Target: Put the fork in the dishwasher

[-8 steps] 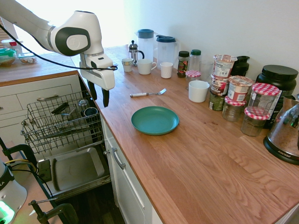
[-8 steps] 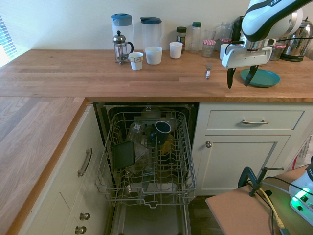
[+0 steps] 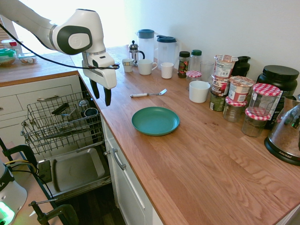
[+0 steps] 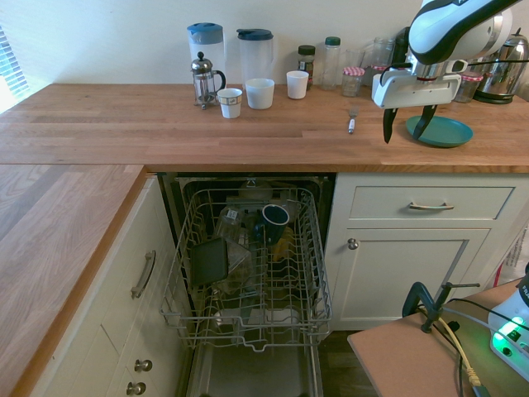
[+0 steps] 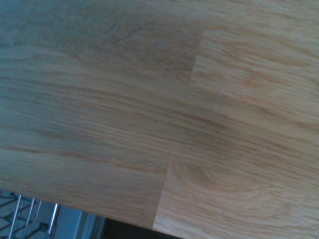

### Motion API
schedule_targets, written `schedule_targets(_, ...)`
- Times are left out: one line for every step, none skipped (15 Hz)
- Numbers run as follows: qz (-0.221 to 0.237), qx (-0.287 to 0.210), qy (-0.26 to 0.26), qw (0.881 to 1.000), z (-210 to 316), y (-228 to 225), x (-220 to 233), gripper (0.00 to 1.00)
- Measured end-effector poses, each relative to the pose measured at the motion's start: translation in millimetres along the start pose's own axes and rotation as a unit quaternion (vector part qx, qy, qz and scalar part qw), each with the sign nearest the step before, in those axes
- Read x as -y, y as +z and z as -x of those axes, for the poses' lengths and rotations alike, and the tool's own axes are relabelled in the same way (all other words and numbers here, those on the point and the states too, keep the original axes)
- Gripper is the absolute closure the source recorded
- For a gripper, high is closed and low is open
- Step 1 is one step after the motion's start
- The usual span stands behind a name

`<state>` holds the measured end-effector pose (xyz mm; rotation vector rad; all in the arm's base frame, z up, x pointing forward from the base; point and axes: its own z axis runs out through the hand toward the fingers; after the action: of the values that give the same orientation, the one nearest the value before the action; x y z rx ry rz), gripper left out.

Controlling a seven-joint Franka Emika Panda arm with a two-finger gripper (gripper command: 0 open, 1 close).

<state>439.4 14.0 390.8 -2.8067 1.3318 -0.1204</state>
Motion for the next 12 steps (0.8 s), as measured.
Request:
schedule_targets(-0.004,-0.002,0.004,1.000,-4,-5,2,0.00)
schedule_targets(-0.007,-0.004,0.009,1.000,-7,-10,5,0.00)
schedule_targets(-0.009,-0.005,0.016,1.000,-9,-14,8,0.00)
schedule_targets(-0.012,-0.006,0.025,1.000,-12,-19,12,0.00)
schedule_targets(-0.017,-0.008,0.034,0.999,-15,-24,17,0.00)
schedule_targets(-0.022,-0.010,0.044,0.999,-18,-28,22,0.00)
schedule_targets(-0.025,-0.010,0.057,0.998,-20,-30,29,0.00)
schedule_targets(-0.030,-0.011,0.076,0.997,-22,-32,36,0.00)
schedule_targets(-0.035,-0.011,0.099,0.994,-25,-33,46,0.00)
schedule_targets(-0.039,-0.010,0.122,0.992,-29,-34,55,0.00)
schedule_targets(-0.043,-0.009,0.144,0.989,-33,-35,65,0.00)
schedule_targets(-0.046,-0.008,0.169,0.984,-39,-35,74,0.00)
